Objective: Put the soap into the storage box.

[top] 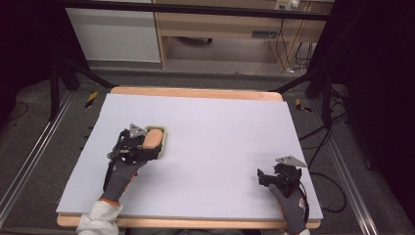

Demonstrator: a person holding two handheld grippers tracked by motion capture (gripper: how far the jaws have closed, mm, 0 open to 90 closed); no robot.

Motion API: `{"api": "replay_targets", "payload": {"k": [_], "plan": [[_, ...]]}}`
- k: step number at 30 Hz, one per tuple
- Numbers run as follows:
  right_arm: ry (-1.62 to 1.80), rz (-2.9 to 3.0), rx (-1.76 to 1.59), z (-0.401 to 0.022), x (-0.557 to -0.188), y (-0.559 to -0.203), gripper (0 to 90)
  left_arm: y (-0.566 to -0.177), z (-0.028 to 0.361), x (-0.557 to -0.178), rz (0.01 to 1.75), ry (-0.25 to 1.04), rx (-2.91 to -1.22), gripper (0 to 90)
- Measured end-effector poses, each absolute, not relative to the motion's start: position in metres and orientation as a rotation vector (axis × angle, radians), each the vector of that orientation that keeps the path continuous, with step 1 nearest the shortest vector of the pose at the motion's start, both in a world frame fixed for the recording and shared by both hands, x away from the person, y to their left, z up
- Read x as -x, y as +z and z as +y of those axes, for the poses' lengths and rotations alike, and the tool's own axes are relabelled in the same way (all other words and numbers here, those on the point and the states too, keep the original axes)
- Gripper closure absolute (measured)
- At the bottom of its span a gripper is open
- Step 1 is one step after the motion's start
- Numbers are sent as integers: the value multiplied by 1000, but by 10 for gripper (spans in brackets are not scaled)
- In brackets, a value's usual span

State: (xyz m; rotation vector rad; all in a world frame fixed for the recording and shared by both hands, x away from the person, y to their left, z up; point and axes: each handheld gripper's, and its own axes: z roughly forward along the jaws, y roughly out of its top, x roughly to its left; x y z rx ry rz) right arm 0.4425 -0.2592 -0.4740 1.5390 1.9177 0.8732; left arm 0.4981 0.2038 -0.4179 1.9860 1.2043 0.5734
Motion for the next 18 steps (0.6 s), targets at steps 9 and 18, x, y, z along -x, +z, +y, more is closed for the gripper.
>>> {"api": "replay_targets", "payload": {"k": [9, 18], "plan": [[871, 1903, -1545, -262, -441, -473, 54, -426, 212, -478, 1206, 613, -1944, 258], [859, 1890, -1563, -266, -441, -473, 54, -433, 233, -455, 1214, 650, -1905, 252]]}}
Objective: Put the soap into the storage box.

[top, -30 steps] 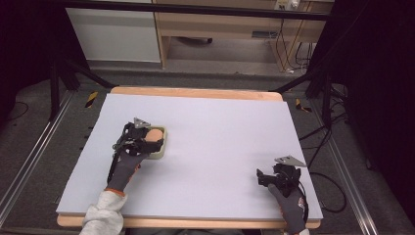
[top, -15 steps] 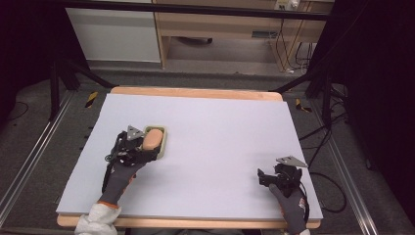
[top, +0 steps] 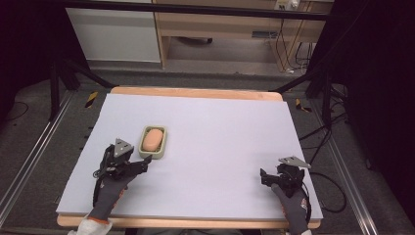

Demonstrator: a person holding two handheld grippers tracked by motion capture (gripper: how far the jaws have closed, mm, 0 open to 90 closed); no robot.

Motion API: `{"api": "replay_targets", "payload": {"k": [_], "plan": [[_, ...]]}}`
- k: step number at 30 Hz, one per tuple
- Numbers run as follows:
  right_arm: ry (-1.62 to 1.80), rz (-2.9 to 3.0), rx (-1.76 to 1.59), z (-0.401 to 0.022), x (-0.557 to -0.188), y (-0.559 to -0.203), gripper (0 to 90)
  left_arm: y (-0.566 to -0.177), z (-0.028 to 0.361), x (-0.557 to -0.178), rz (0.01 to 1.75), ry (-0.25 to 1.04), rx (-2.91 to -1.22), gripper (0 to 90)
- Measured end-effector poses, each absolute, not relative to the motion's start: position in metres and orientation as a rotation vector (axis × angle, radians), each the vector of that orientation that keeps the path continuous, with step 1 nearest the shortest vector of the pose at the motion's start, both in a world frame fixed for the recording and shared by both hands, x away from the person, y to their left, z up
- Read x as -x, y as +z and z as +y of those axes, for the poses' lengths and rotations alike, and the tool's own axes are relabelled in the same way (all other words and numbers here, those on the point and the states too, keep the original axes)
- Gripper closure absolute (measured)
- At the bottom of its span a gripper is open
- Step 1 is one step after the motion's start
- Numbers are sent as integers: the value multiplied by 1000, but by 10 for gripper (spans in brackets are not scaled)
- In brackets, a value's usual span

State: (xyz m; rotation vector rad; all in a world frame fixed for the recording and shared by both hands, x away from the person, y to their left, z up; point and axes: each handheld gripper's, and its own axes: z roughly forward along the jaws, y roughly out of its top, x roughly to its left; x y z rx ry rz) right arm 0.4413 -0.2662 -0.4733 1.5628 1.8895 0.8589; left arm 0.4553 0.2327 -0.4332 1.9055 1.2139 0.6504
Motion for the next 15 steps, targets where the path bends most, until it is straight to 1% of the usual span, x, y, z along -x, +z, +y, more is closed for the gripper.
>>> {"api": "replay_targets", "payload": {"k": [8, 15], "plan": [[854, 1885, -1569, -270, -441, -473, 53, -445, 252, -446, 1250, 652, -1897, 221], [855, 1884, -1571, -270, -441, -473, 53, -459, 273, -442, 1304, 634, -1901, 214]]}}
